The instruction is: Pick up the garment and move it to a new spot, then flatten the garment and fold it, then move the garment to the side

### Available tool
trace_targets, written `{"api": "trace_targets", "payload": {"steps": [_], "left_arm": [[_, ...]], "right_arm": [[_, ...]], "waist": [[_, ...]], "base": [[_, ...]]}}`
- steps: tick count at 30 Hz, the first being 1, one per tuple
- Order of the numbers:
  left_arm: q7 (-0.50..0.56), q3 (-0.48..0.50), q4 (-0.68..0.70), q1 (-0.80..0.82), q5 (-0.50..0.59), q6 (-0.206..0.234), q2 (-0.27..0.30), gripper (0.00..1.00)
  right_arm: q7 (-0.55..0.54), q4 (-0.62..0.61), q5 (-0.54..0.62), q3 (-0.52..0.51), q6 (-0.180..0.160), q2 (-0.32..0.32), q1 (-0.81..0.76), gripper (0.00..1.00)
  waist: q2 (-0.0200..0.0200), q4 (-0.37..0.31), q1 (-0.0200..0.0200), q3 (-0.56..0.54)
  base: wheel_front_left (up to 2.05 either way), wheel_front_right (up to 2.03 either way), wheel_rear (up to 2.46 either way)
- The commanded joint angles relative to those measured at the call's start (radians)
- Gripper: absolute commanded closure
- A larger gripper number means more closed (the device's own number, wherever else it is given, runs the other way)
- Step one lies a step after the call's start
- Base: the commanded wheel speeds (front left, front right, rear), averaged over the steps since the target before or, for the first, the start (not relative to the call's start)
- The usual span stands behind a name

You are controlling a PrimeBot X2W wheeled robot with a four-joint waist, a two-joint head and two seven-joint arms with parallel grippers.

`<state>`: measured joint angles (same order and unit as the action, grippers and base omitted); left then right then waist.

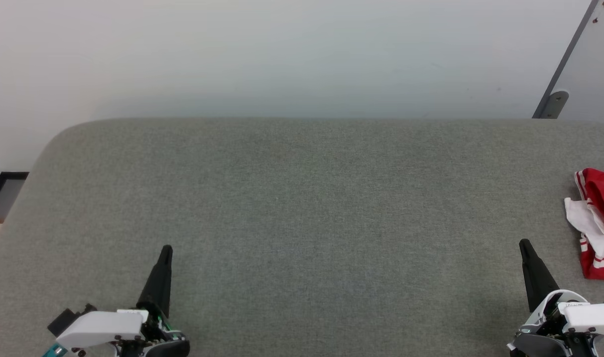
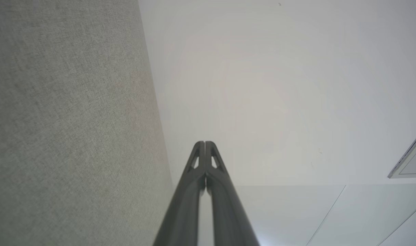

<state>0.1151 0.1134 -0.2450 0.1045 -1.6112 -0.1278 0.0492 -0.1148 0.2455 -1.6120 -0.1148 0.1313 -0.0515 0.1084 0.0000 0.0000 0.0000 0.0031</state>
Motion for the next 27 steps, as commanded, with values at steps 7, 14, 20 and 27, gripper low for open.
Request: {"api": "trace_targets", "payload": {"steps": [7, 14, 20, 27], "left_arm": [[0.002, 0.003, -0.001, 0.010, -0.003, -0.005, -0.001, 1.00], [0.002, 0.002, -0.001, 0.010, -0.003, -0.005, -0.001, 1.00], [0.002, 0.002, -0.001, 0.010, -0.003, -0.005, -0.001, 1.00], [0.002, 0.002, -0.001, 0.010, -0.003, -0.005, -0.001, 1.00]], "right_arm": [[-0.002, -0.001, -0.002, 0.000, -0.001, 0.004, 0.002, 1.00], [-0.003, -0.001, -0.002, 0.000, -0.001, 0.004, 0.002, 1.00], [-0.002, -0.001, -0.002, 0.000, -0.001, 0.004, 0.002, 1.00], [-0.002, -0.001, -0.002, 0.000, -0.001, 0.004, 0.002, 1.00]], "waist": [[0.0000, 0.000, 0.0000, 0.000], [0.0000, 0.000, 0.0000, 0.000], [0.0000, 0.000, 0.0000, 0.000], [0.0000, 0.000, 0.0000, 0.000]], "base": [[0.00, 0.00, 0.00], [0.00, 0.00, 0.00], [0.00, 0.00, 0.00], [0.00, 0.00, 0.00]]}}
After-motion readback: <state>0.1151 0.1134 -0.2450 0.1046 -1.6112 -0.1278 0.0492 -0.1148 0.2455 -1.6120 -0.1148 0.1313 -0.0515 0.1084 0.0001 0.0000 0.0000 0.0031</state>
